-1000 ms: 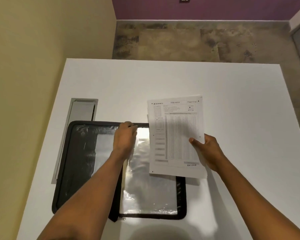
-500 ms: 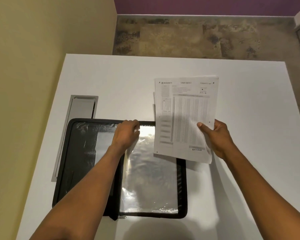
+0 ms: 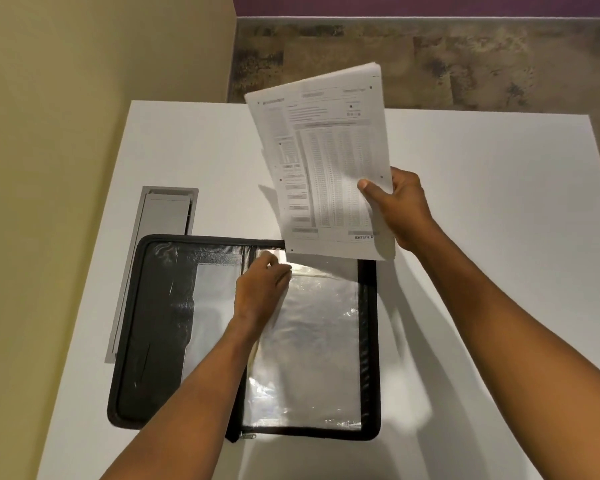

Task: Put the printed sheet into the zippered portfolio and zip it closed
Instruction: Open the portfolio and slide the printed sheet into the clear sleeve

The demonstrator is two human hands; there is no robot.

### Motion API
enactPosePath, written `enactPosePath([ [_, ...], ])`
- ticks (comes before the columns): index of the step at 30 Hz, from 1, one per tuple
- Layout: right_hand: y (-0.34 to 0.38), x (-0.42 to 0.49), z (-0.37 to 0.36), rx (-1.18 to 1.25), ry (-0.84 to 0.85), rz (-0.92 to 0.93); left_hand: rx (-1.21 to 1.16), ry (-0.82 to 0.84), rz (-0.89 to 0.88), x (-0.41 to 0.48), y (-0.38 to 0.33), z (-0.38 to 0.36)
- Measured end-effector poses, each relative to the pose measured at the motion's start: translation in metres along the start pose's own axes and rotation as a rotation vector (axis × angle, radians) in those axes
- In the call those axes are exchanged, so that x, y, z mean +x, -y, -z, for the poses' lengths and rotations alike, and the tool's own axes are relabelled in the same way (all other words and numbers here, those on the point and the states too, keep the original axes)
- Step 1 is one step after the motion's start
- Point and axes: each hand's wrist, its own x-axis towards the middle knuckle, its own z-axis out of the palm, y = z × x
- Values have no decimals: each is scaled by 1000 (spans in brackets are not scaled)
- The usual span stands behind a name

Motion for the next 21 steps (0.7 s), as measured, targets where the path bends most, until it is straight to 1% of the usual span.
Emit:
enactPosePath([
  [4,-1,9,-16,-64,88,37,43,-15,-11,-4,5,-5],
  [10,-1,20,-32,-114,191,45,29,-26,-10,0,4,-7],
  [16,-12,40,-48,-103,294,-35,1,1,-9,4,-4,-9],
  [21,-16,65,-49,-54,337,-98,-29,13,-3,7,-19,-8],
])
